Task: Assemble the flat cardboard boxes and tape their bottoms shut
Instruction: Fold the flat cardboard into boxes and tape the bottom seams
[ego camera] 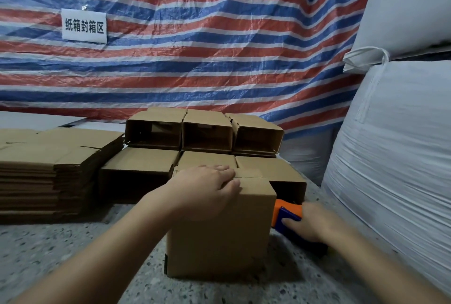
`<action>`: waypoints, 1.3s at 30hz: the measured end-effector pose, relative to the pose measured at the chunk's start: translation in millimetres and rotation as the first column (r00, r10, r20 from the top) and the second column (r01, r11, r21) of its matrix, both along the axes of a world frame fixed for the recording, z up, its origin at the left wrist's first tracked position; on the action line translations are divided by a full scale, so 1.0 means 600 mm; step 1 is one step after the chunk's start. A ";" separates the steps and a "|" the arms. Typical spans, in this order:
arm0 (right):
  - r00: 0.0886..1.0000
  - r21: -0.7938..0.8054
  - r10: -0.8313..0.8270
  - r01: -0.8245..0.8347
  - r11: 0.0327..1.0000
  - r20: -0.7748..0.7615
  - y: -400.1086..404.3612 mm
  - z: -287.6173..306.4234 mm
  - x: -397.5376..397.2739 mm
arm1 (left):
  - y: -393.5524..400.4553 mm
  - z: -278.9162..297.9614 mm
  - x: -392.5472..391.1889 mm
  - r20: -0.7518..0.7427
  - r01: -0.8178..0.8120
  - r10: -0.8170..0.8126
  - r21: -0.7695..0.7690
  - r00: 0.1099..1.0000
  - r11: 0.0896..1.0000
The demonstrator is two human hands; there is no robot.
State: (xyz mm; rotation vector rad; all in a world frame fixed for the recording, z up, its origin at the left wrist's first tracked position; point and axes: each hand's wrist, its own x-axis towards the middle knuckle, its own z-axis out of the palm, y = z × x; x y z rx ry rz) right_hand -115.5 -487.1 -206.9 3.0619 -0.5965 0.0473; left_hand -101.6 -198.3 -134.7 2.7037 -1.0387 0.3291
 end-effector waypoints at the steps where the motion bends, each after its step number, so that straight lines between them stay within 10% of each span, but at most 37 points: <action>1: 1.000 0.020 0.011 -0.011 1.000 0.011 -0.004 -0.010 0.001 | 0.001 0.001 -0.001 -0.003 0.006 -0.006 0.000 1.000 1.000; 12: 0.916 0.204 0.093 -0.185 0.961 0.391 -0.009 0.078 -0.014 | 0.013 0.021 -0.006 -0.228 0.007 -0.020 -0.061 0.974 0.998; 21: 0.863 0.691 0.196 -0.492 0.529 0.465 0.099 0.326 -0.035 | 0.030 0.030 -0.002 -0.324 -0.024 -0.100 -0.358 0.941 0.933; 24: 0.881 0.772 0.276 -0.470 0.427 0.384 0.126 0.343 -0.018 | 0.036 0.036 0.000 -0.403 -0.078 -0.154 -0.504 0.902 0.860; 39: 0.891 0.705 0.421 -0.409 0.579 0.171 0.163 0.337 0.021 | 0.052 0.061 0.015 -0.581 -0.543 -0.496 -0.805 0.645 0.238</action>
